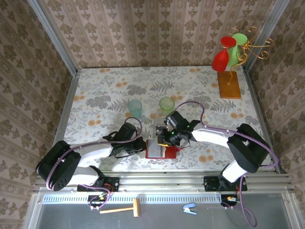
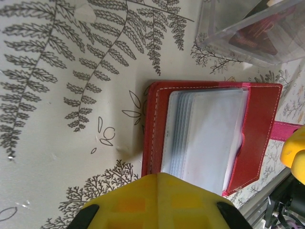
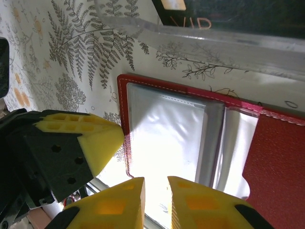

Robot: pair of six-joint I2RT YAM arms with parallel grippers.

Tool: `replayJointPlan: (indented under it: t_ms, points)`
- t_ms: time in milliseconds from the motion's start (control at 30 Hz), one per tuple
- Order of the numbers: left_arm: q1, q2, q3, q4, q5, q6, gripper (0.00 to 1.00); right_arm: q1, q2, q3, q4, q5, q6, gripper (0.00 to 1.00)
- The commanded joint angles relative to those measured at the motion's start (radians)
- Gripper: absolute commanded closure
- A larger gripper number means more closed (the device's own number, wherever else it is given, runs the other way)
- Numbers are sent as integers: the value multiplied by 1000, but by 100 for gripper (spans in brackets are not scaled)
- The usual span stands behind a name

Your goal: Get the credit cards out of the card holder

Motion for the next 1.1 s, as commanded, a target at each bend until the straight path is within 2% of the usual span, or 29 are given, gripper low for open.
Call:
replayJointPlan:
  t_ms: [0, 633, 800, 1067]
  points:
    - [-6, 10, -19, 11, -8, -8, 93, 10, 20, 0, 27, -30, 18, 81]
    - [-5, 16, -24, 3, -13, -14, 93, 39, 96, -14, 60, -64, 26, 82]
    - [-6, 19, -24, -3, -16, -14, 93, 45, 101, -7, 14, -26, 18, 76]
    - [-6, 29, -19, -9, -16, -12, 93, 46, 98, -4, -51, 17, -6, 74]
